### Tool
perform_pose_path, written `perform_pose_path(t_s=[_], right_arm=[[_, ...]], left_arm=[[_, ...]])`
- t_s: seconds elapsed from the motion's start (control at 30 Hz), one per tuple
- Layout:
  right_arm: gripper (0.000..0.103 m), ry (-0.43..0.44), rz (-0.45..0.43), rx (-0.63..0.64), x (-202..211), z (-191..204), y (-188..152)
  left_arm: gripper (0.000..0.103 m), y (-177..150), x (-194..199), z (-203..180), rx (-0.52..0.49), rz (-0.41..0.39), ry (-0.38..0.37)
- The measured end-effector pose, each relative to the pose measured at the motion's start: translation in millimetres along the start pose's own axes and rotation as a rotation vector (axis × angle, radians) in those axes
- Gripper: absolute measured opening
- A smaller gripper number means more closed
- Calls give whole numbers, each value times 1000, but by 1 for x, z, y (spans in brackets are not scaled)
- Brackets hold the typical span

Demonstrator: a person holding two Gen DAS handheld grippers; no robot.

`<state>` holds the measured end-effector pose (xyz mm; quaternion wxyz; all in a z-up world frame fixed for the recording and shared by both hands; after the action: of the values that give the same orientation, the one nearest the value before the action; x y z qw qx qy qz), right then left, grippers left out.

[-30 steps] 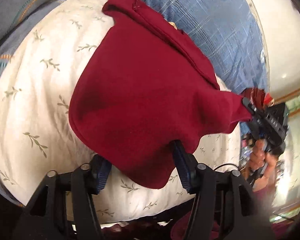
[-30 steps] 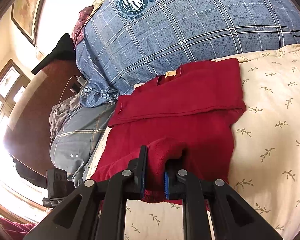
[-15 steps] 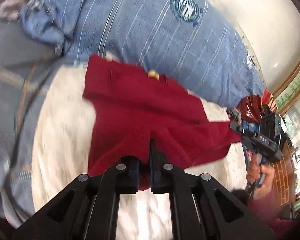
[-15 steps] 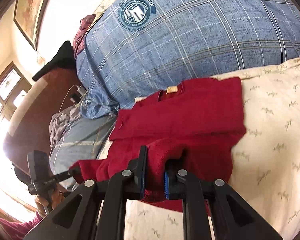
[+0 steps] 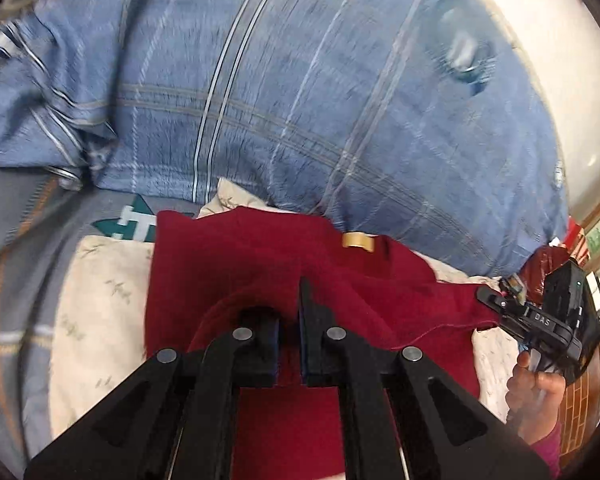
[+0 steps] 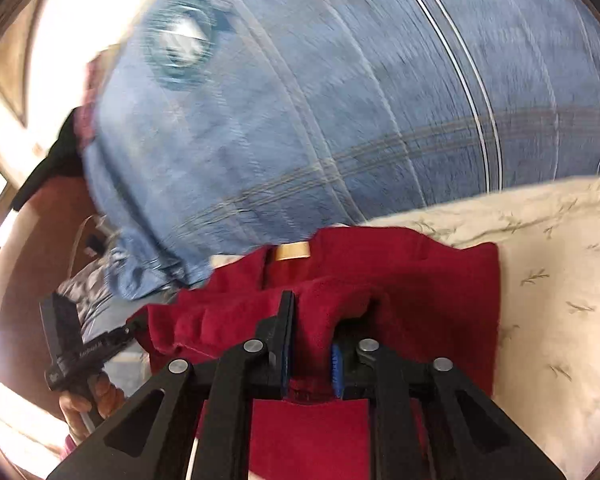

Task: Fold small clothes
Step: 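Lift the gripped hem and fold it over toward the collar with both grippers, then lower the hem onto the collar end and open both grippers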

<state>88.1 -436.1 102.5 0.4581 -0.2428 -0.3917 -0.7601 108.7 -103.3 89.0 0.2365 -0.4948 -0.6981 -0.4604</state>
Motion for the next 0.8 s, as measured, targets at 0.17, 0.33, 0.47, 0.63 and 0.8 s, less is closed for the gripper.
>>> perform_pose_path(t_s=[0.17, 0.33, 0.47, 0.63, 0.8], right_arm=[[47, 5, -2, -91, -6, -25, 14], [58, -1, -129, -37, 41, -20, 5], [49, -62, -65, 151, 15, 18, -14], [43, -195, 0, 202, -46, 20, 5], [38, -338, 14, 30, -83, -44, 32]], left_arm=[[49, 13, -19, 14, 63, 33, -70], [83, 24, 16, 18, 75, -88, -77], [83, 26, 7, 23, 74, -67, -8], [83, 22, -33, 35, 85, 16, 95], [83, 25, -64, 65, 129, 49, 209]])
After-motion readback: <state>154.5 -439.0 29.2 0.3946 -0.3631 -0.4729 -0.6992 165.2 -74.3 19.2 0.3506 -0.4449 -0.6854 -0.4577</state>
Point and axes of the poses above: each gripper's, at about its wrist camera, not at the fingertips, and x roughly against the way its jaws point, z to its left, y to its top, the point moved 7 cm from there along -x, roughly the way its jaws point, and after that the axes turned 7 degrees about z, right-handed, at the moved point
